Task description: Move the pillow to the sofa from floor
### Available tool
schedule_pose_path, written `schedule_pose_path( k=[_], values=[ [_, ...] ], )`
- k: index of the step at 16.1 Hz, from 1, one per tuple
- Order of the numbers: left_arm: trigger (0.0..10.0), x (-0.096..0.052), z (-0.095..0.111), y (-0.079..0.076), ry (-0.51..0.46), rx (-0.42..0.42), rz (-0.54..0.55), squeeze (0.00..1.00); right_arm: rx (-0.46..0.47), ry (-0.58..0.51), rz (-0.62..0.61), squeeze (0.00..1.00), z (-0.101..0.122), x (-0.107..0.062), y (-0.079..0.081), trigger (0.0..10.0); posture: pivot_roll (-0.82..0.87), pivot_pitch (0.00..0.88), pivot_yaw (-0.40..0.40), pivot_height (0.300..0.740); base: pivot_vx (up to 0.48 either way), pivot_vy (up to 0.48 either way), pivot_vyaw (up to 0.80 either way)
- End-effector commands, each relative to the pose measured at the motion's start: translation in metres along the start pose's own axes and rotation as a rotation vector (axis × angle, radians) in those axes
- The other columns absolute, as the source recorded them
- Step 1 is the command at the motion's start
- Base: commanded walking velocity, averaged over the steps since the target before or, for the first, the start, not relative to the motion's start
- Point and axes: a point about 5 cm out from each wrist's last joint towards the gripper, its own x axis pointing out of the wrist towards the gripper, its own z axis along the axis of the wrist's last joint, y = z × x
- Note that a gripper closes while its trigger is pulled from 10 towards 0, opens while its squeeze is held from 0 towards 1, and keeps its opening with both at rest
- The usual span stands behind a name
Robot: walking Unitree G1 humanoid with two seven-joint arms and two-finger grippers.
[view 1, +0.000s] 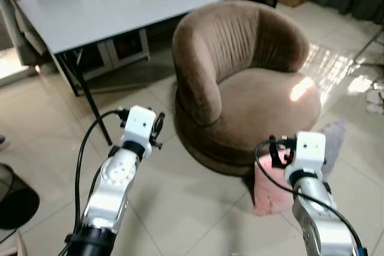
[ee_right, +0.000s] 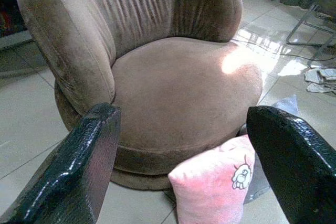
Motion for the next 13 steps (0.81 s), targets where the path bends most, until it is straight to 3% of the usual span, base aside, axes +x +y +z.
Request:
schedule_pose_path(
  k=[1, 7, 12, 13],
  values=[
    [10.0, -0.0007, 0.0019, 0.0030, -0.012, -0.004, 0.018, 0.00, -0.009, -0.005, -0.008, 0.00, 0.0031, 0.0000, -0.0021, 10.0, -0.07, 0.000, 0.013, 0.740, 0.000, 0.000, 0.00],
    [10.0, -0.0023, 0.0006, 0.0033, -0.007, -0.005, 0.022, 0.00, -0.016, 0.000, -0.001, 0.00, 0.0022, 0.0005, -0.0017, 10.0, -0.07, 0.000, 0.005, 0.740, 0.000, 0.000, 0.00],
    [10.0, -0.0027, -0.0004, 0.0026, -0.005, -0.002, 0.015, 0.00, -0.028, -0.002, 0.001, 0.00, 0.0023, 0.0004, -0.0012, 10.0, -0.07, 0.000, 0.006, 0.740, 0.000, 0.000, -0.80],
    [10.0, -0.0027, -0.0003, 0.0023, -0.005, -0.003, 0.014, 0.00, -0.039, -0.020, 0.015, 0.00, 0.0041, 0.0007, 0.0002, 10.0, -0.07, 0.000, 0.006, 0.740, 0.000, 0.000, 0.00]
  ],
)
